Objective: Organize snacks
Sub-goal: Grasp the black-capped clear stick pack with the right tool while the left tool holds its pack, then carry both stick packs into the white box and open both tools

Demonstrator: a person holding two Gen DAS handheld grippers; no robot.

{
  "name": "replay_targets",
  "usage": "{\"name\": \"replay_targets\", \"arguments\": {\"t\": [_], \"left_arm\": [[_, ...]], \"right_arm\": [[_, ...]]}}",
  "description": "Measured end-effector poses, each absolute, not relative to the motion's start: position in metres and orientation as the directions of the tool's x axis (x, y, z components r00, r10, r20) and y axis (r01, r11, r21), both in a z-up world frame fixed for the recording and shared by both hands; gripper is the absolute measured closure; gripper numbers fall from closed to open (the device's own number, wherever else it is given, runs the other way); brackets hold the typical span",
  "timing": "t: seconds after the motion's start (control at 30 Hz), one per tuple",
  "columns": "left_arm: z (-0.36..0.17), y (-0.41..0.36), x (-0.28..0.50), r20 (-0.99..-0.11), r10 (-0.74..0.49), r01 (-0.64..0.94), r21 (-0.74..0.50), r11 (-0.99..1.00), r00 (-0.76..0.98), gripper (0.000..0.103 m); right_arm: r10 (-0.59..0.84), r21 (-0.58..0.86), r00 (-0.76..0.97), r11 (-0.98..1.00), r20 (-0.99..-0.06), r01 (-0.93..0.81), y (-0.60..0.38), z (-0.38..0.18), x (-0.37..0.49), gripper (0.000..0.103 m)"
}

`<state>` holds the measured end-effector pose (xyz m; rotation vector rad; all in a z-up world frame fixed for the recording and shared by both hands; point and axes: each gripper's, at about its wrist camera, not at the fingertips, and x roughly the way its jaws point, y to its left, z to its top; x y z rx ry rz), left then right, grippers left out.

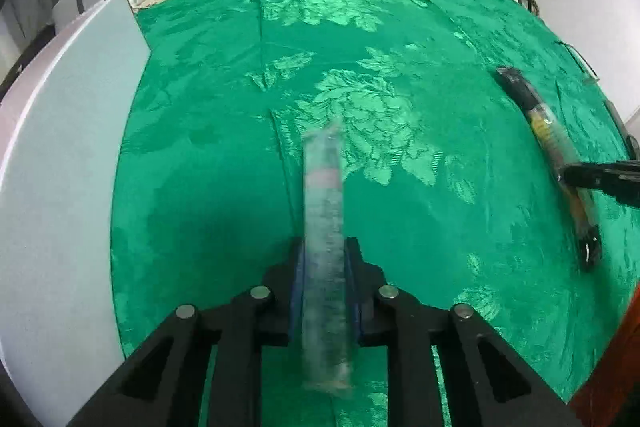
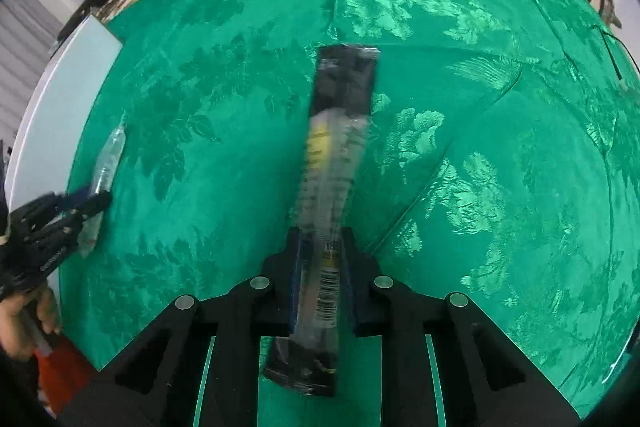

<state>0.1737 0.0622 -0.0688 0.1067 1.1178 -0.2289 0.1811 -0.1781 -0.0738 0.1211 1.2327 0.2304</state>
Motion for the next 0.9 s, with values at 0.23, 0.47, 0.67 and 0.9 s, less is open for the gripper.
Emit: {"name": "replay_targets", "arguments": {"t": [0.23, 0.47, 0.67, 0.9], "left_arm": [[-0.055, 0.088, 0.127, -0.802, -0.345, 0.179, -0.295, 0.938, 0.487, 0.086], [-0.046, 0.094, 0.095, -0.771, -0.380, 0.154, -0.353, 0.923, 0.511, 0.086], [-0.028, 0.095, 0.079, -0.749, -0.381, 0.161, -0.352, 0.922, 0.542, 0.086], [0.010, 0.101, 0.057, -0.675, -0.444, 0.196, -0.414, 0.889, 0.589, 0.086]], "right_arm": [[0.407, 0.438, 0.401, 0.899, -0.821, -0.016, -0.220, -0.049, 0.147, 0.093], [0.379, 0.402, 0.351, 0.916, -0.856, -0.008, -0.214, -0.062, 0.148, 0.081], [0.312, 0.330, 0.356, 0.944, -0.881, -0.011, -0.206, -0.056, 0.156, 0.041], [0.125, 0.109, 0.290, 0.992, -0.949, -0.070, -0.173, -0.076, 0.169, 0.089]]}}
